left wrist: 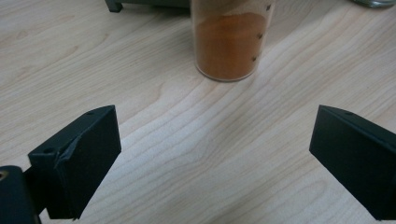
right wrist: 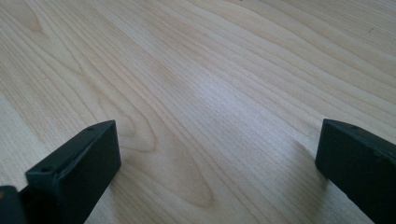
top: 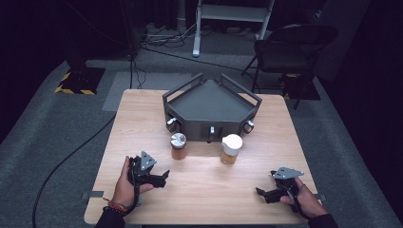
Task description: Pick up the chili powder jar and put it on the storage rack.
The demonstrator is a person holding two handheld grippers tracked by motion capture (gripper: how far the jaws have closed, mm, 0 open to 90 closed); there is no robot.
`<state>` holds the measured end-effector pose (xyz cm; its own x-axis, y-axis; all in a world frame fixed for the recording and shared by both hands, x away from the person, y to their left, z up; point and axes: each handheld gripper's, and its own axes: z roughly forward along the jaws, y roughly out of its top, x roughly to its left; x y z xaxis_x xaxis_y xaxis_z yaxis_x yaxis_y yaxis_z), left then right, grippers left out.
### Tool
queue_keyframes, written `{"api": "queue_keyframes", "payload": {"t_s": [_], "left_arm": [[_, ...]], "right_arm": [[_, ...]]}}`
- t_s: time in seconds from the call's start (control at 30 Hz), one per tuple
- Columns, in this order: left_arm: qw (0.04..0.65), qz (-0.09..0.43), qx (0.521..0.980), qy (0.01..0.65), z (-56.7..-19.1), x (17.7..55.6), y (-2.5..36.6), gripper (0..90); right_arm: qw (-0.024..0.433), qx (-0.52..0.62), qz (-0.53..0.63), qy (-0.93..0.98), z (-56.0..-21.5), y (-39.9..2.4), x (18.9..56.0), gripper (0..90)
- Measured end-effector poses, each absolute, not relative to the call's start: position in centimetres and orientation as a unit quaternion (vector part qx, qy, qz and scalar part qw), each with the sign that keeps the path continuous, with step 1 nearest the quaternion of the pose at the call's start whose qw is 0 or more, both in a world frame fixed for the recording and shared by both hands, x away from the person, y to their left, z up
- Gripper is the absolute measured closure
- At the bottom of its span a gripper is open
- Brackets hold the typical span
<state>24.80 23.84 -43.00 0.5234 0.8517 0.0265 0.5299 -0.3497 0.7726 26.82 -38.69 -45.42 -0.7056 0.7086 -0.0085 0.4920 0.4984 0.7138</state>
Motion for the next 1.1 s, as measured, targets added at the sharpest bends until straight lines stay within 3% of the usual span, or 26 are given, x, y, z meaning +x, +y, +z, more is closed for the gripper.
{"api": "queue_keyframes", "payload": {"t_s": [1.1], "left_arm": [[0.391,0.21,0.784,0.433,-42.9,28.8,21.6,2.1]], "right_arm": [[0.152,0.352,0.356,0.852,-45.4,-38.7,26.9,0.0]]}}
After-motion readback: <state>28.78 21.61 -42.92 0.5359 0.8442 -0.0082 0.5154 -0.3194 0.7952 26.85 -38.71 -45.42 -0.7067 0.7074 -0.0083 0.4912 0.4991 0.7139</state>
